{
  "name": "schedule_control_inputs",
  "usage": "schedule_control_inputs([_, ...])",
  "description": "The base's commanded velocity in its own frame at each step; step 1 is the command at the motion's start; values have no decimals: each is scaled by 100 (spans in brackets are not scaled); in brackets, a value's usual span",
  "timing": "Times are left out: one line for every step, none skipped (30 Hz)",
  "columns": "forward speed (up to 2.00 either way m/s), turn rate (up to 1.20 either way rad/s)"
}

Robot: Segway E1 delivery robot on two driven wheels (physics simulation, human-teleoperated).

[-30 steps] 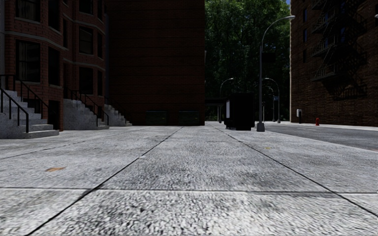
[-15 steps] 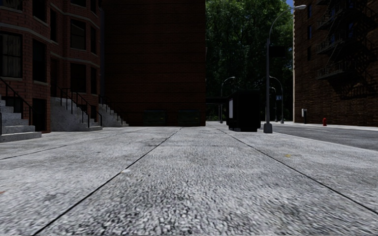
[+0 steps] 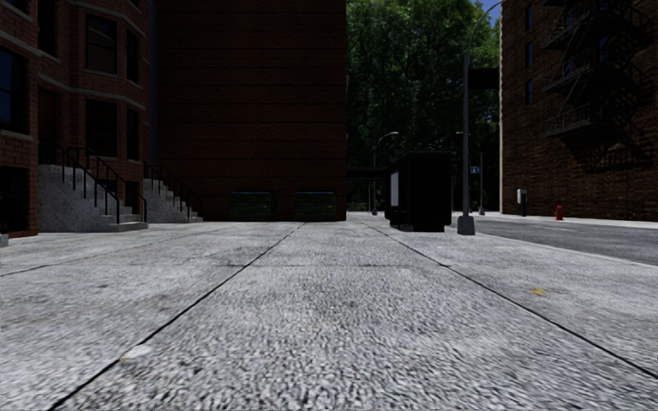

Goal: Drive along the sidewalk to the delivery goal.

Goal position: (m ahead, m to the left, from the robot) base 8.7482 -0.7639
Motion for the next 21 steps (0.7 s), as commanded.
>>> schedule_control_inputs([200, 0])
schedule_control_inputs([200, 0])
schedule_control_inputs([200, 0])
schedule_control_inputs([200, 0])
schedule_control_inputs([200, 0])
schedule_control_inputs([200, 0])
schedule_control_inputs([200, 0])
schedule_control_inputs([200, 0])
schedule_control_inputs([200, 0])
schedule_control_inputs([200, 0])
schedule_control_inputs([200, 0])
schedule_control_inputs([200, 0])
schedule_control_inputs([200, 0])
schedule_control_inputs([200, 0])
schedule_control_inputs([200, 0])
schedule_control_inputs([200, 0])
schedule_control_inputs([200, 0])
schedule_control_inputs([200, 0])
schedule_control_inputs([200, 0])
schedule_control_inputs([200, 0])
schedule_control_inputs([200, 0])
